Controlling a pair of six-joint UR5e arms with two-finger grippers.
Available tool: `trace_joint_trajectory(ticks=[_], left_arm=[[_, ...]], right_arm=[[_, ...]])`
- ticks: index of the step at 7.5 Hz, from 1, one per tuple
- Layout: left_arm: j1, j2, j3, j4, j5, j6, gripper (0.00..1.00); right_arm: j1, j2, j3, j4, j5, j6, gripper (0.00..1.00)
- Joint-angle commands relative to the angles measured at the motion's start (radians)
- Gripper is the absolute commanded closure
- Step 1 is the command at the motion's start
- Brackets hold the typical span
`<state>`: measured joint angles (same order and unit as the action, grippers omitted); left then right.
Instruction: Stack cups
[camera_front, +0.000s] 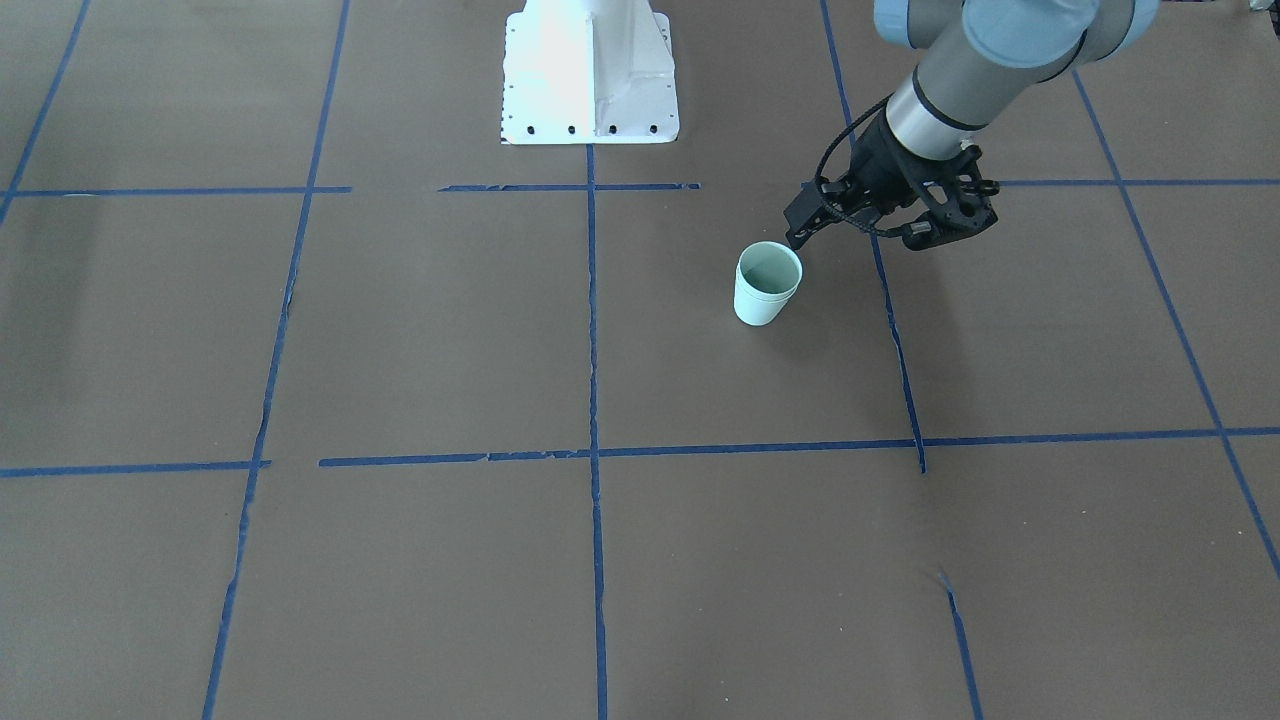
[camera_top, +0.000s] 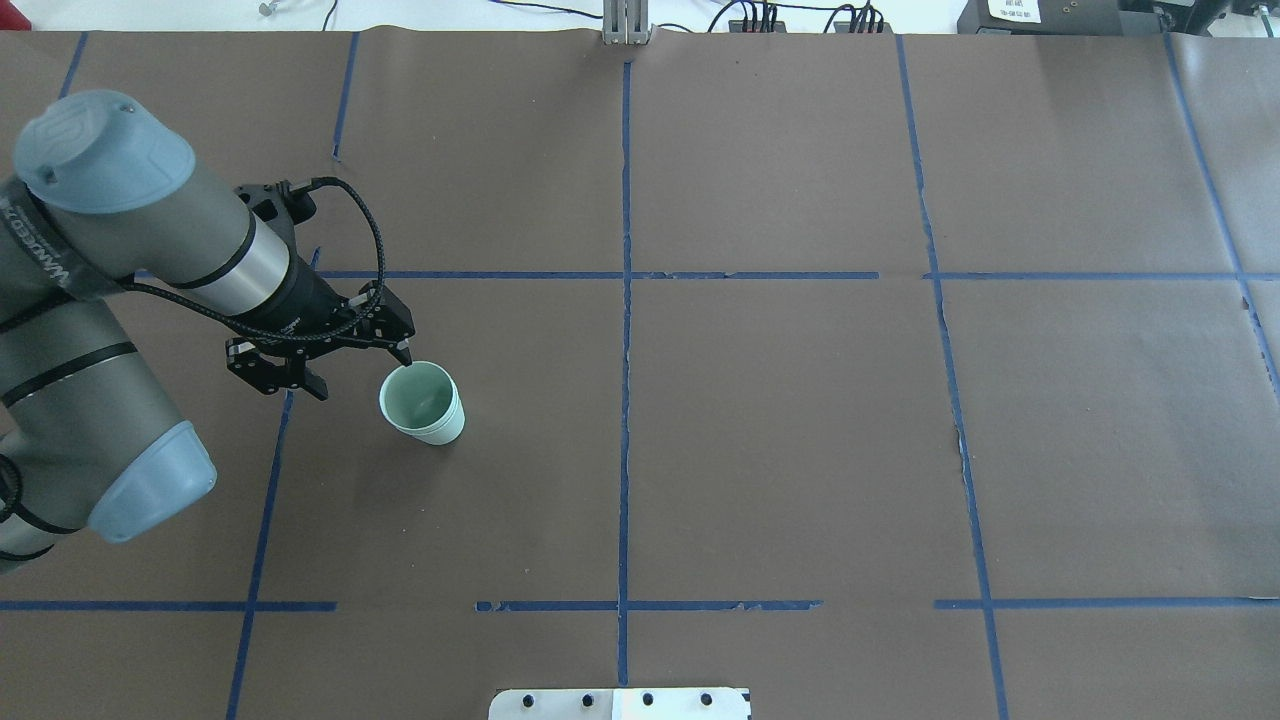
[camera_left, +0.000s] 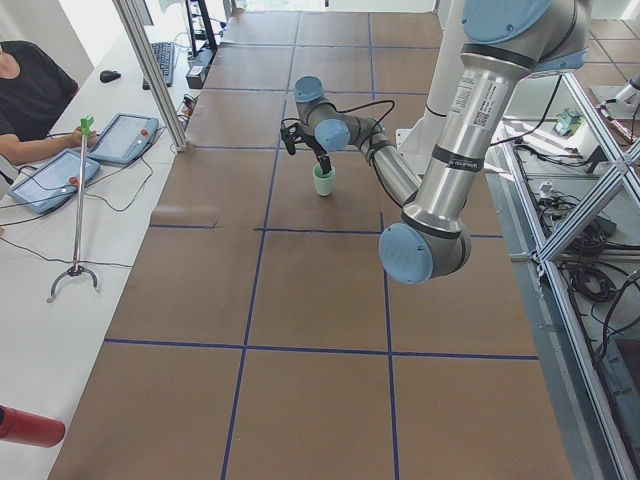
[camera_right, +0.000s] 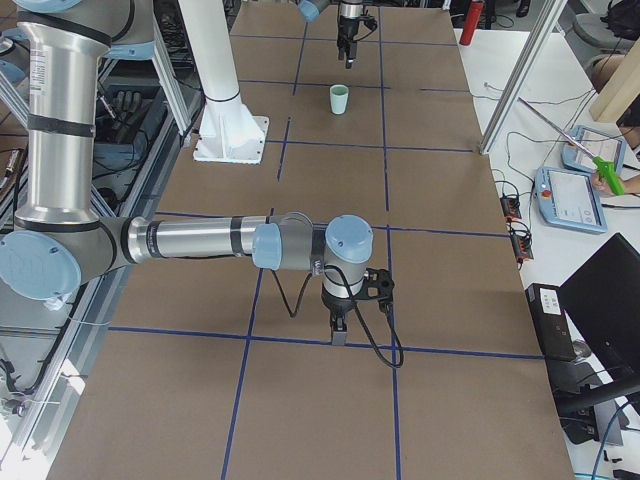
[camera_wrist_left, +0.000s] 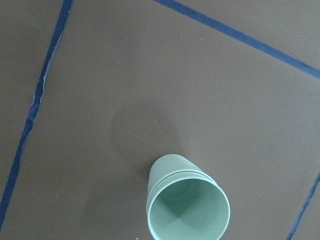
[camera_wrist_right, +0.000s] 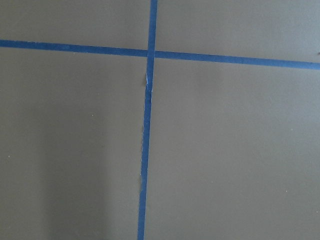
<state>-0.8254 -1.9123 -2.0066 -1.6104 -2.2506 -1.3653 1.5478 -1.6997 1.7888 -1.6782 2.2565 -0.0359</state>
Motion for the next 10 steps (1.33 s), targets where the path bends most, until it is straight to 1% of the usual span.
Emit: trace_joint_trajectory(ticks=[1, 3, 4, 5, 6, 7, 8, 9, 10], left_arm=[[-0.098, 0.063, -0.011, 0.001, -0.003, 0.247, 0.00], [-0.243, 0.139, 0.018, 0.003, -0.012, 0.610, 0.00], [-0.315, 0.185, 0.034, 0.001, -0.015, 0.761, 0.00], [-0.412, 0.211, 0.075, 0.001, -0.041, 0.895, 0.00], [-0.534, 0.246, 0.130, 0.006, -0.087, 1.045, 0.00], [-0.607, 0.290, 0.191, 0.007, -0.095, 1.156, 0.00], [-0.680, 0.298, 0.272, 0.009, -0.093, 1.252, 0.00], [-0.725, 0.318, 0.320, 0.010, -0.093, 1.314, 0.00], [-0.742, 0.363, 0.330, 0.009, -0.090, 1.374, 0.00]], right_arm=[[0.000, 0.000, 0.001, -0.002, 0.000, -0.001, 0.00], [0.000, 0.000, 0.000, 0.000, 0.000, -0.001, 0.00], [0.000, 0.000, 0.000, 0.000, 0.000, -0.001, 0.00], [0.000, 0.000, 0.000, -0.002, 0.000, -0.001, 0.00], [0.000, 0.000, 0.000, -0.002, 0.000, -0.001, 0.00], [0.000, 0.000, 0.000, 0.000, 0.000, -0.001, 0.00], [0.000, 0.000, 0.000, 0.000, 0.000, -0.001, 0.00], [0.000, 0.000, 0.000, -0.002, 0.000, -0.001, 0.00], [0.000, 0.000, 0.000, -0.002, 0.000, -0.001, 0.00]])
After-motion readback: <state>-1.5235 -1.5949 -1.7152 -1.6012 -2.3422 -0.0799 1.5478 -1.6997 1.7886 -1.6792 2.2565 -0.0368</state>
